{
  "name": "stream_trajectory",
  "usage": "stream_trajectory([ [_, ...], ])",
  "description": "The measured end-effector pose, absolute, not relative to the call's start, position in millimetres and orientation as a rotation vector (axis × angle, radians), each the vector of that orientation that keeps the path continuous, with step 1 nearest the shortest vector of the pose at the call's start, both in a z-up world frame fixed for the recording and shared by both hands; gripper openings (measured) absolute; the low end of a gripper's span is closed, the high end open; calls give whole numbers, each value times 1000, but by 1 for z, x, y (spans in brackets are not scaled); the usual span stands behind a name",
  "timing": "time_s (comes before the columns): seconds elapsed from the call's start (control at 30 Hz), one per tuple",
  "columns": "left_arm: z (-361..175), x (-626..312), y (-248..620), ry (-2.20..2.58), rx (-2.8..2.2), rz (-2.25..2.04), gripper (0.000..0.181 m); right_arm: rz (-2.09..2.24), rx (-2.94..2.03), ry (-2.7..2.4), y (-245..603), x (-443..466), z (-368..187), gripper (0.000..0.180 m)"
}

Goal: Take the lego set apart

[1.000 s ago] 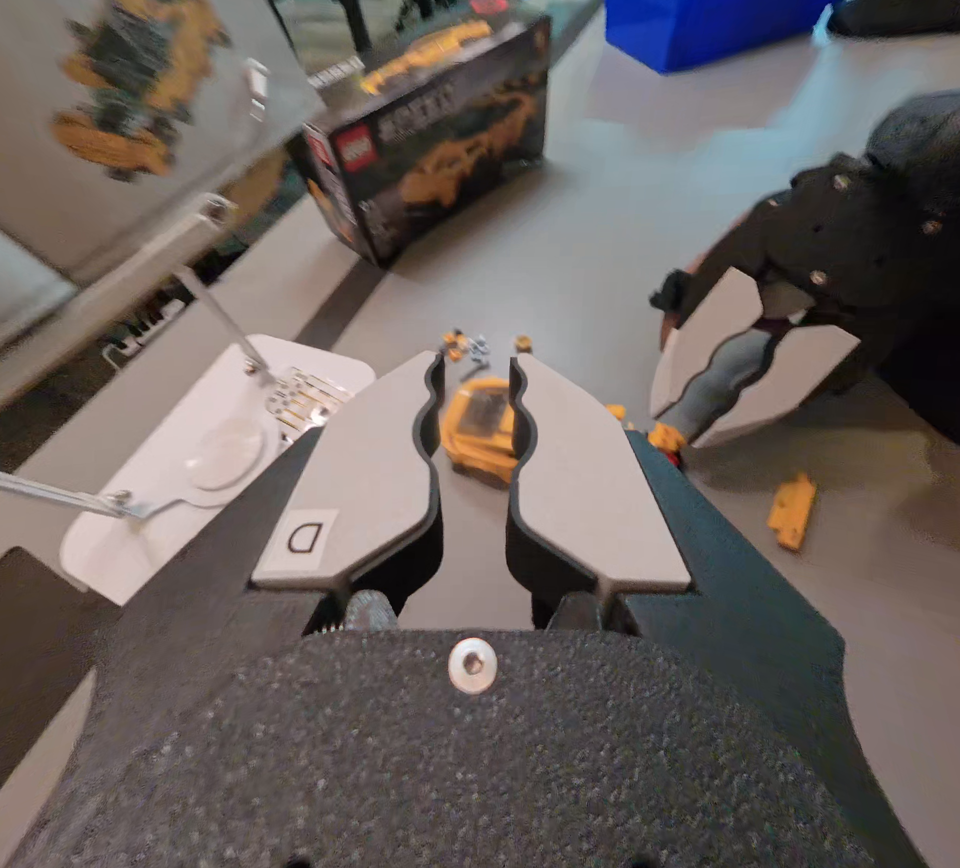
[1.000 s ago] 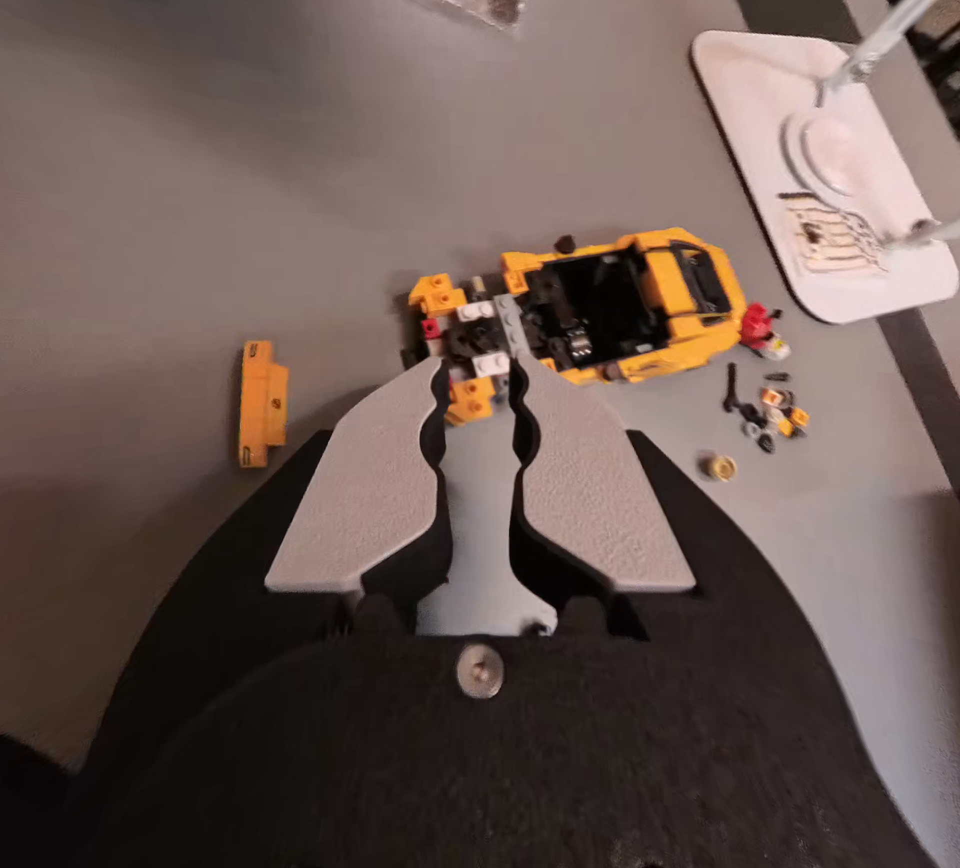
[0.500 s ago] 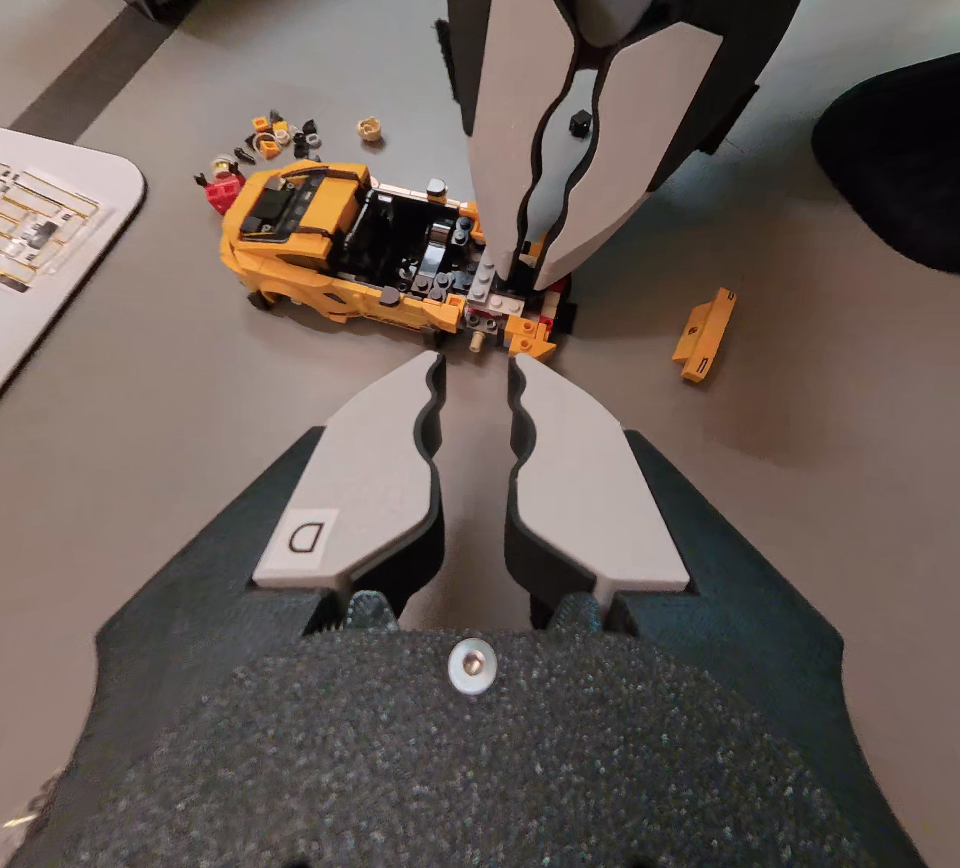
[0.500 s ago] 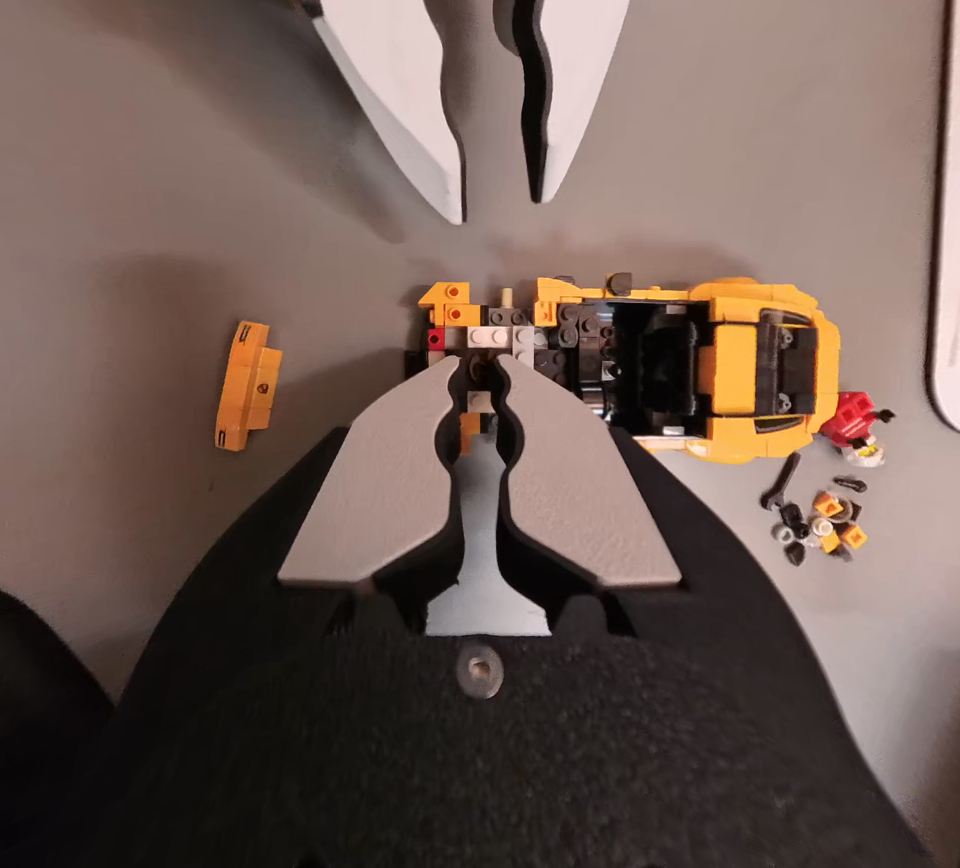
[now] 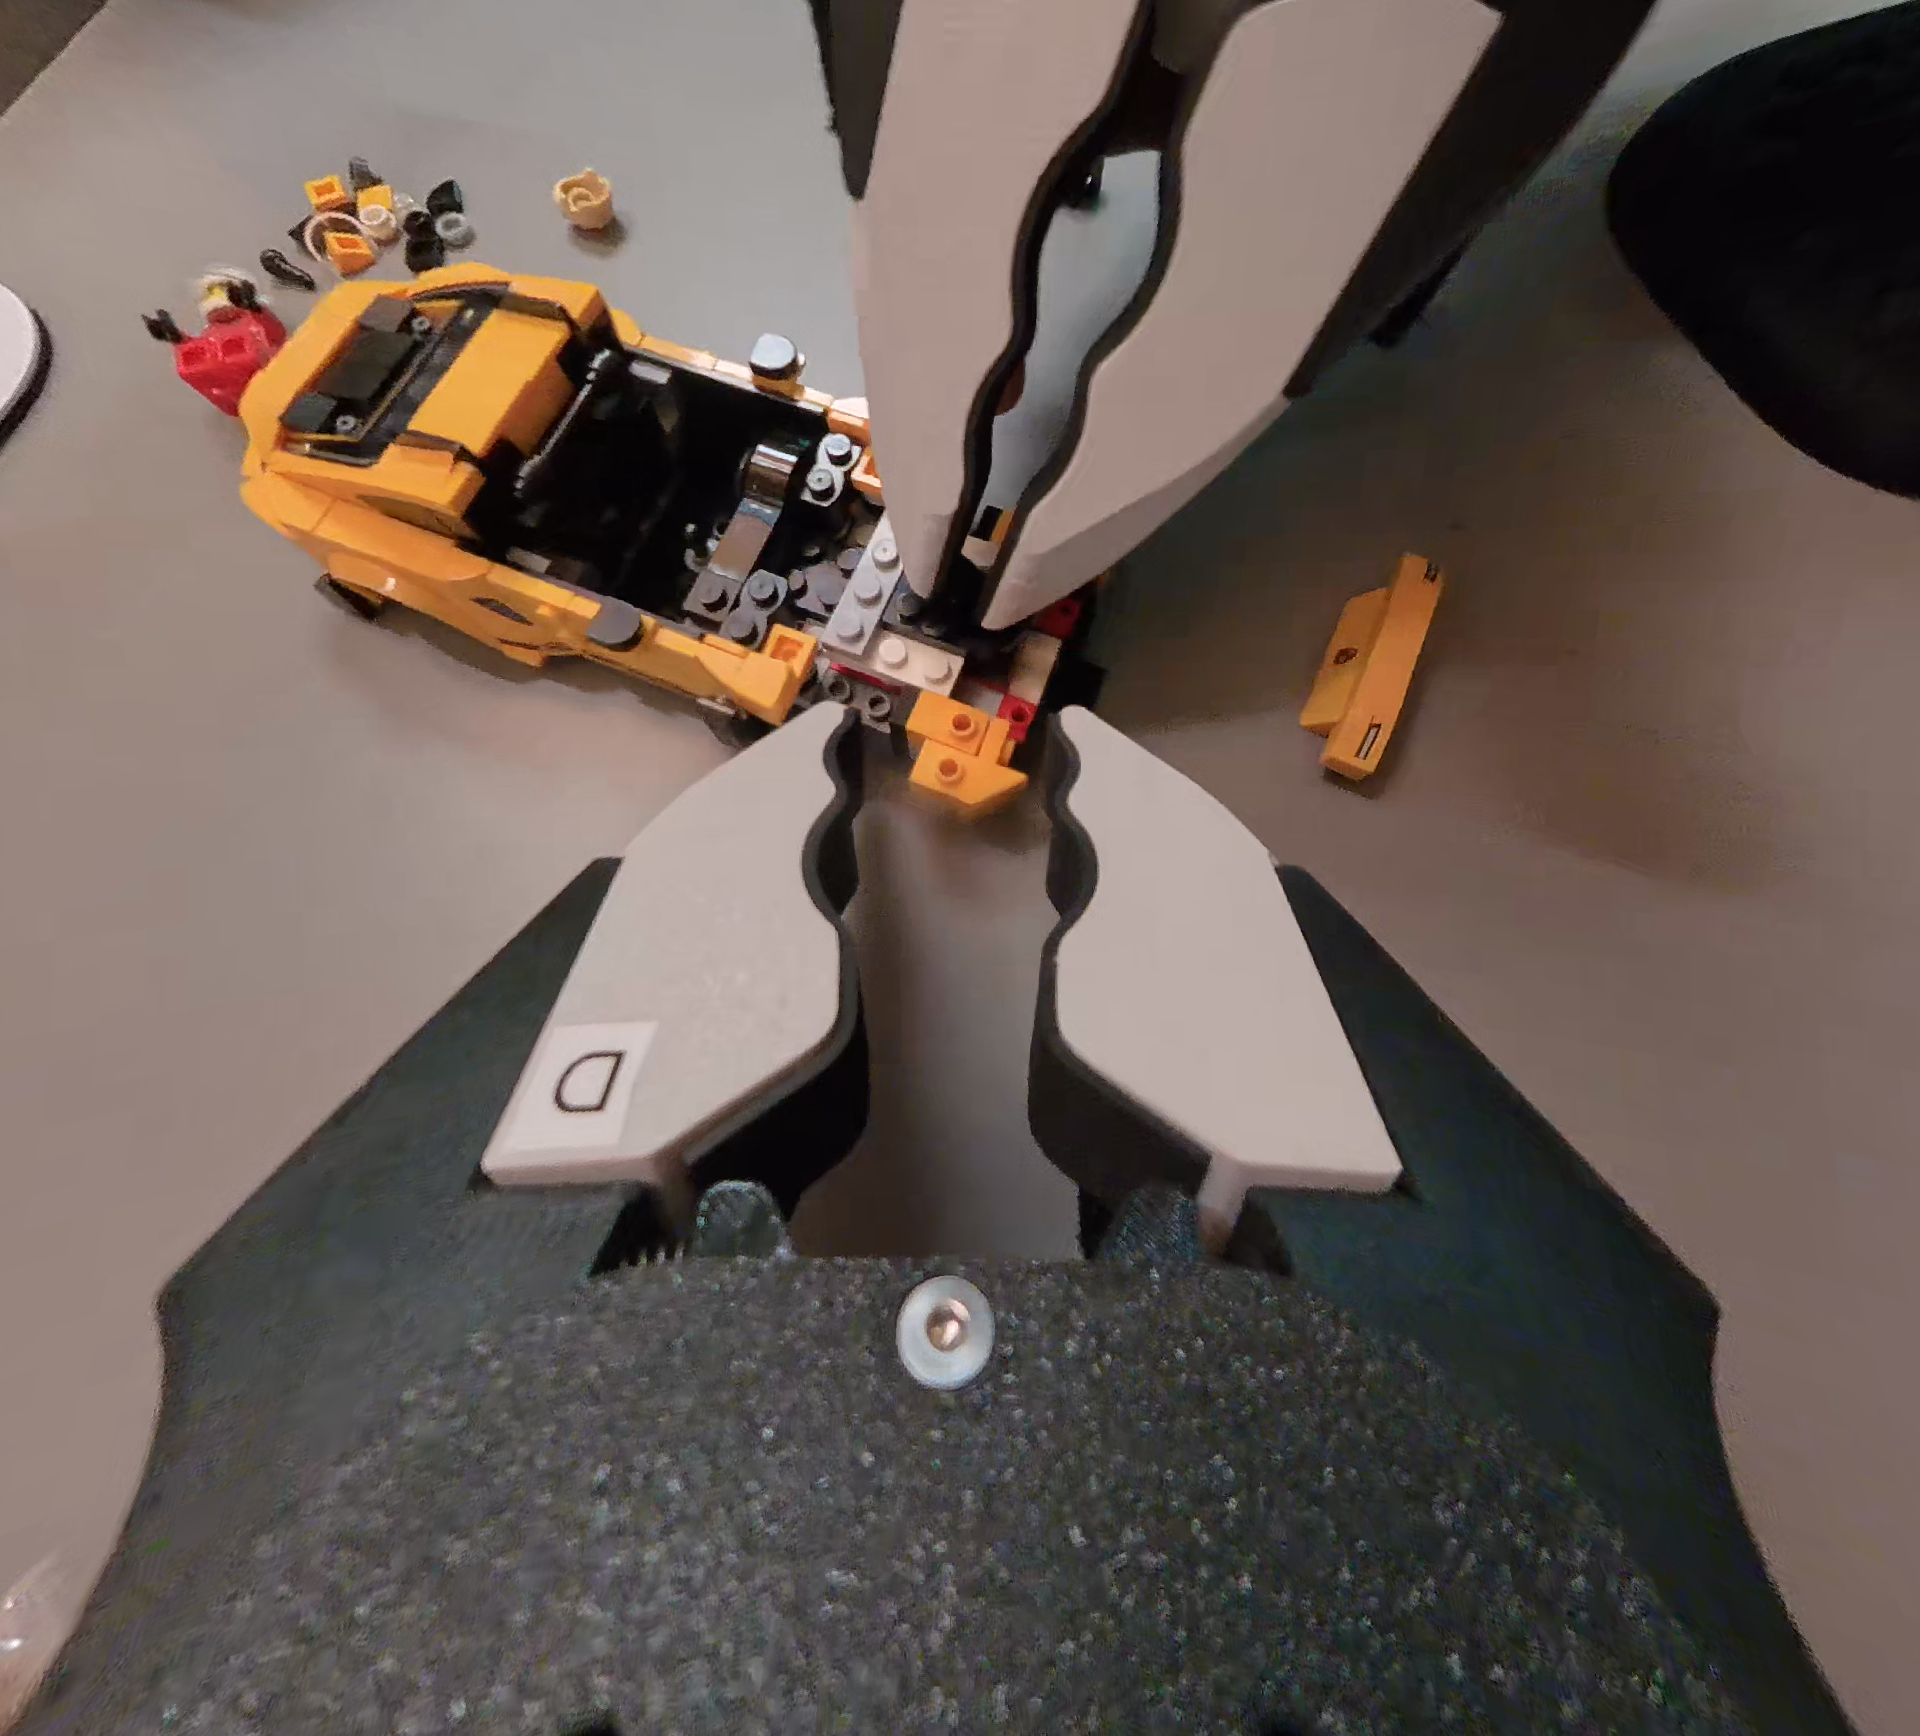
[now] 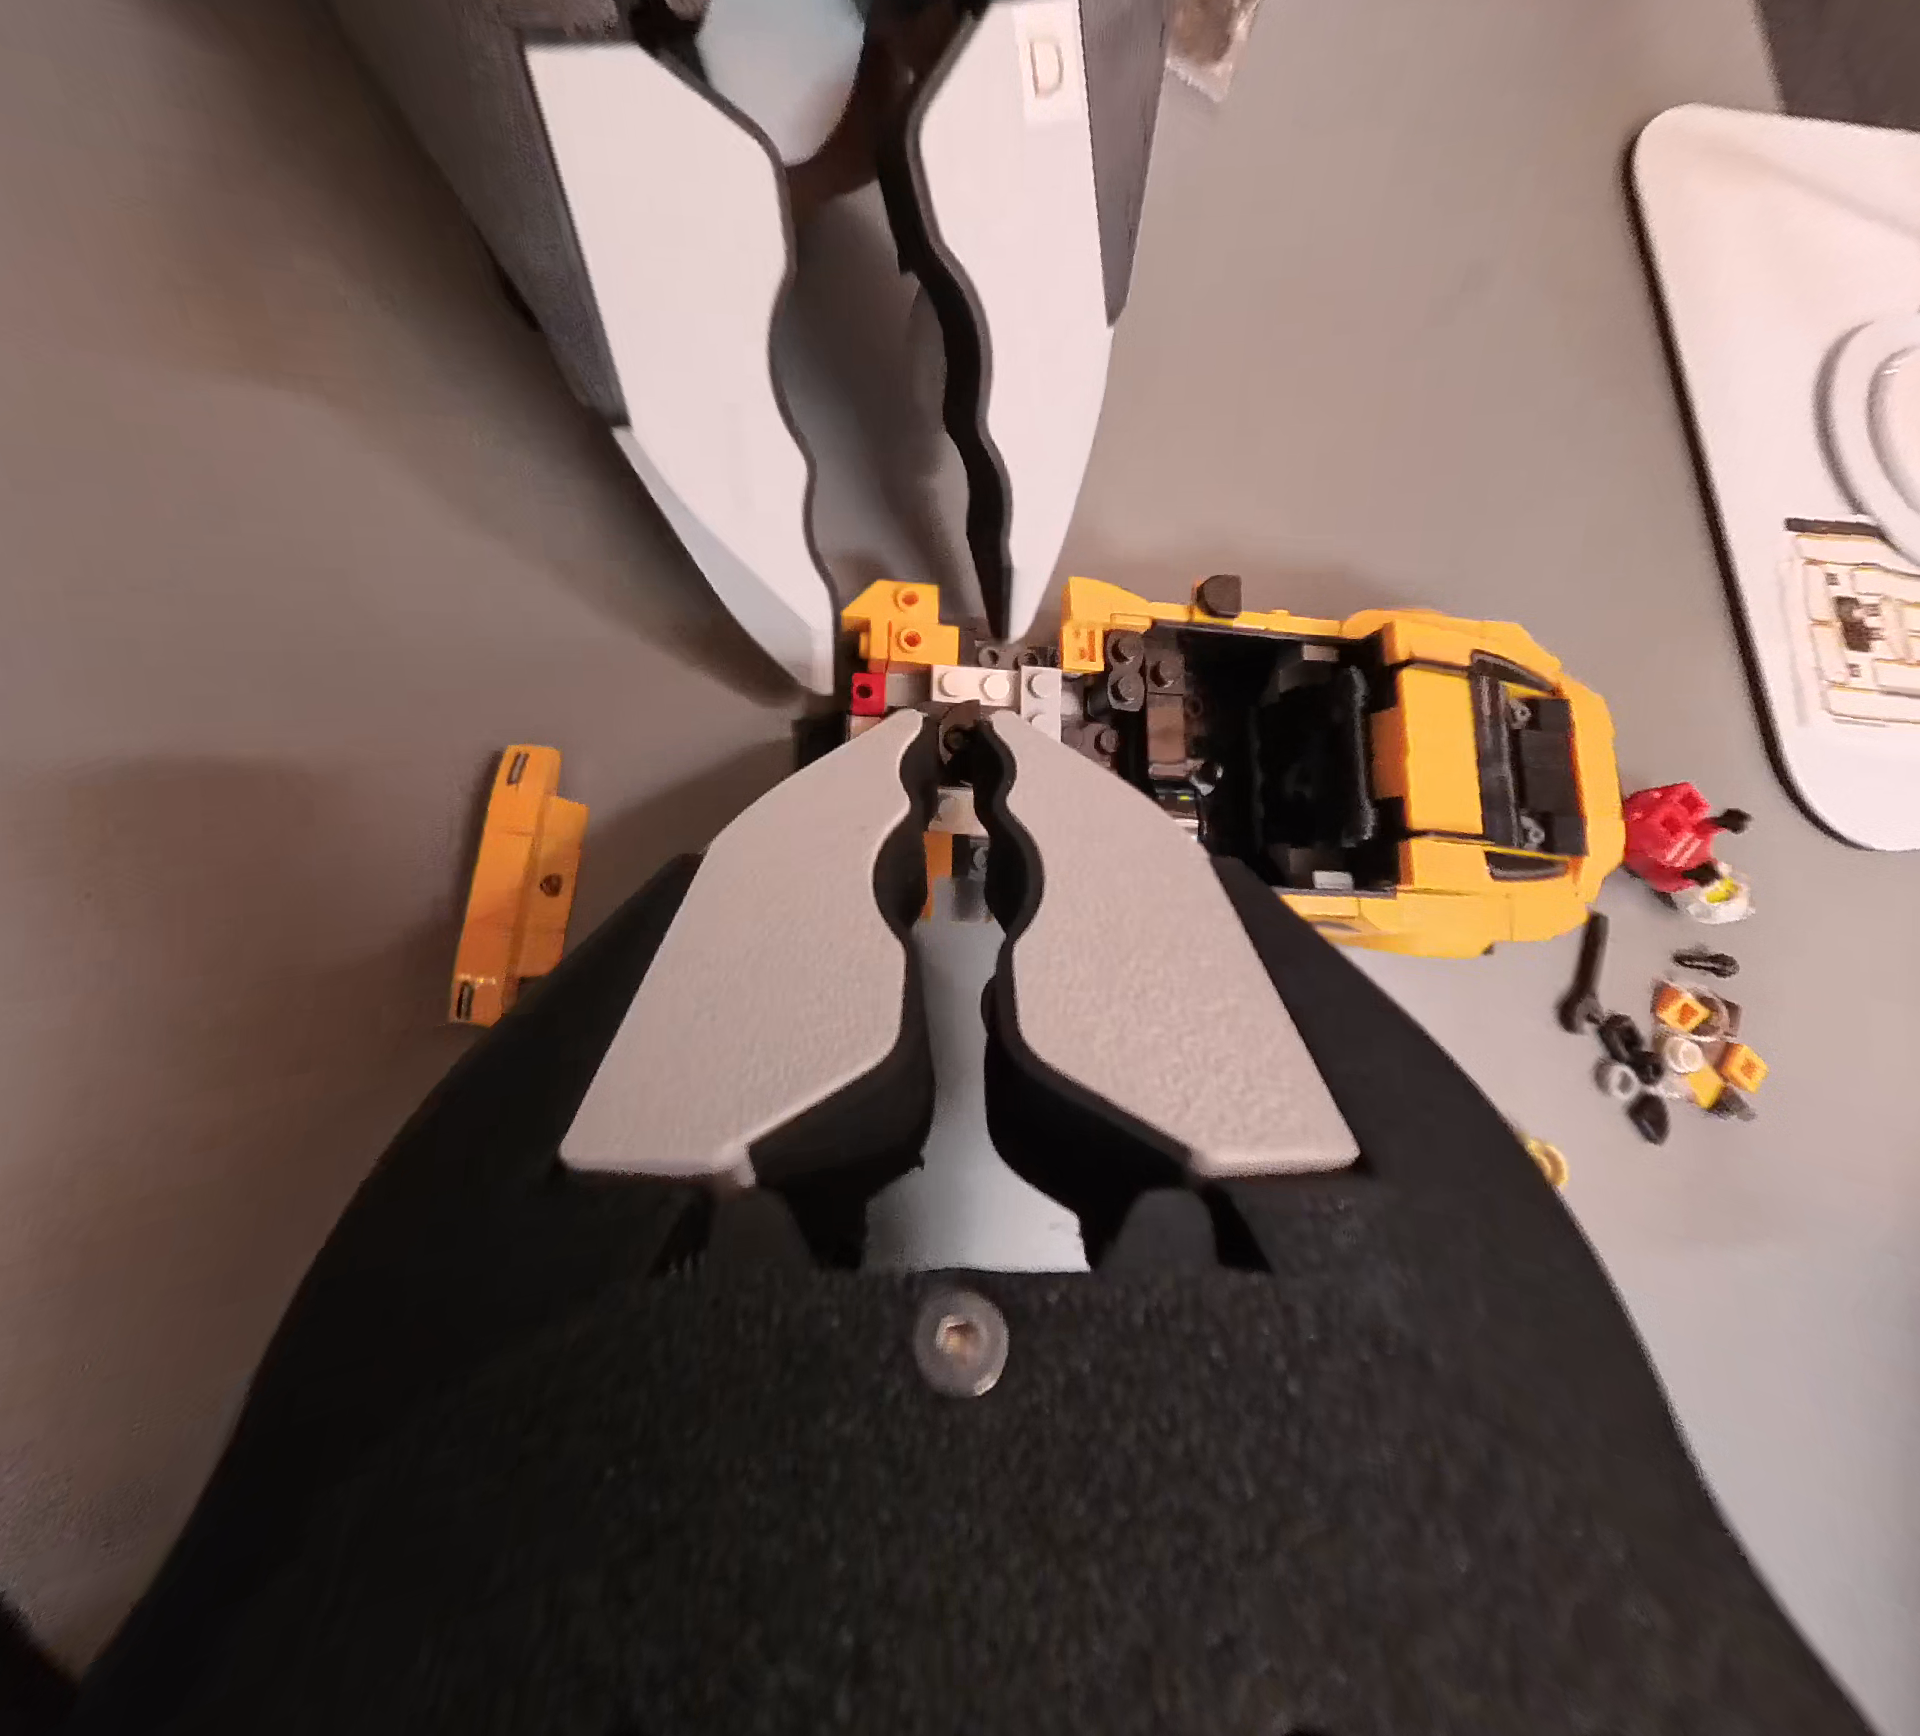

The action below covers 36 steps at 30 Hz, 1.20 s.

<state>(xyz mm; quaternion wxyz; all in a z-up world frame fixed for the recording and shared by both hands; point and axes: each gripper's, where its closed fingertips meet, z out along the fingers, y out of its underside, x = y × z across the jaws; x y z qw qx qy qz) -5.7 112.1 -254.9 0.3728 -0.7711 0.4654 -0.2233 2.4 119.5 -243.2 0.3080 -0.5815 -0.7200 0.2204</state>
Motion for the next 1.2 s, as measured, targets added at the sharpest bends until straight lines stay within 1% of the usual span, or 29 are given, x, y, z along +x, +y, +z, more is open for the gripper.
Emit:
stream_trajectory([
  [0.13,-257,-5,112,1178,-2001,-584,29,583,-1500,-1781,119,3,-242,6],
  [0.23,-258,-5,109,1164,-2035,-616,21,607,-1506,-1705,119,5,-242,4],
  [0.7,-257,-1,108,1153,-2031,-635,21,894,-1602,-1557,117,8,-235,2],
  [0.83,-257,-1,108,1168,-2020,-628,21,888,-1611,-1566,116,9,-237,2],
  [0.93,-259,1,106,1211,-1991,-616,26,771,-1549,-1633,115,9,-240,2],
  [1.1,-259,2,106,1229,-1979,-628,25,676,-1481,-1727,113,10,-240,2],
  [1.2,-255,2,107,1216,-1965,-640,29,649,-1405,-1759,108,8,-239,0],
])
